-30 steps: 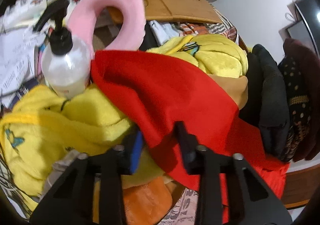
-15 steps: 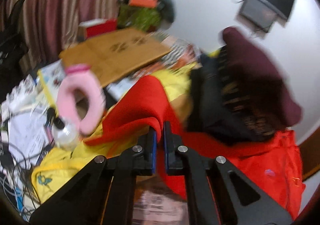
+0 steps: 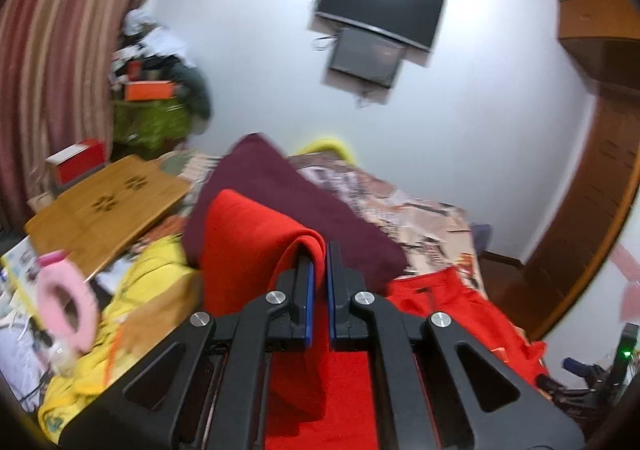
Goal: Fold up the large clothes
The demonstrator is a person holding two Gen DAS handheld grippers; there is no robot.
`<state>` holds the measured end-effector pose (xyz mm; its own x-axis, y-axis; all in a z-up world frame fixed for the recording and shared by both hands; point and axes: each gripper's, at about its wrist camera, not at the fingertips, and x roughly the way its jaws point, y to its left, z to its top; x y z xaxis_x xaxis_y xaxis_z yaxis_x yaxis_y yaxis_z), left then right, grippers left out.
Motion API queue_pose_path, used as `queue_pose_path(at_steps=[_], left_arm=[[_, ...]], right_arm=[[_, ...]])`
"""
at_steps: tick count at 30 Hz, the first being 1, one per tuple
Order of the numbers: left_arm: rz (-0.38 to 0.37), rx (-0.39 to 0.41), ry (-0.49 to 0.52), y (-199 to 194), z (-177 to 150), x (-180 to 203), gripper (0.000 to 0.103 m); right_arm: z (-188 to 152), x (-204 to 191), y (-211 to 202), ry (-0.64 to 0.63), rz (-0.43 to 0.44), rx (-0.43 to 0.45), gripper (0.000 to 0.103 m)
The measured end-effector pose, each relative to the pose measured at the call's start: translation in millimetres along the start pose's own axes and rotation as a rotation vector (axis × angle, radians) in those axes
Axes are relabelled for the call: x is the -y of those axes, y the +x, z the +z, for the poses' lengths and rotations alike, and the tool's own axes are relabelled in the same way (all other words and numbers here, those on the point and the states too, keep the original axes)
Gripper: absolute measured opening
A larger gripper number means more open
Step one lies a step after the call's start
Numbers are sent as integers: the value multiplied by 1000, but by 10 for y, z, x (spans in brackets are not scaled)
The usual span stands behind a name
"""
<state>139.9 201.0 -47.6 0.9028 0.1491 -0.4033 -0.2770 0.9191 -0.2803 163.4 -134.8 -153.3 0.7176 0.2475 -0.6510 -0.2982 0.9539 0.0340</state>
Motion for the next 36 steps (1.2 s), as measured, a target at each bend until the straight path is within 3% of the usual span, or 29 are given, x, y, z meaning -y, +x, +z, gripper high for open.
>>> queue_pose_path(at_steps=[9,15,20,27,31,36], left_arm=[[-187,-103,138,442,-120,986,4],[-322,-240,244,763,-425,1684,4],[-401,-399,331,995,-891,2115,4],[-442,-628,381,1255,-1563,2211,4],[-437,-687,423,1241,-1808,2221,5],[-413,-683,455,1194,-1771,2124,28]], right_arm=[[-26,196,-28,32,2,16,103],[-20,310,-65,31,-25,35,103],[-30,409,-102,34,-41,41,103],[-61,526,-109,33,-74,30,103],[-82,579,-102,32,-89,18,103],[-72,589,-107,25,-98,17,103]])
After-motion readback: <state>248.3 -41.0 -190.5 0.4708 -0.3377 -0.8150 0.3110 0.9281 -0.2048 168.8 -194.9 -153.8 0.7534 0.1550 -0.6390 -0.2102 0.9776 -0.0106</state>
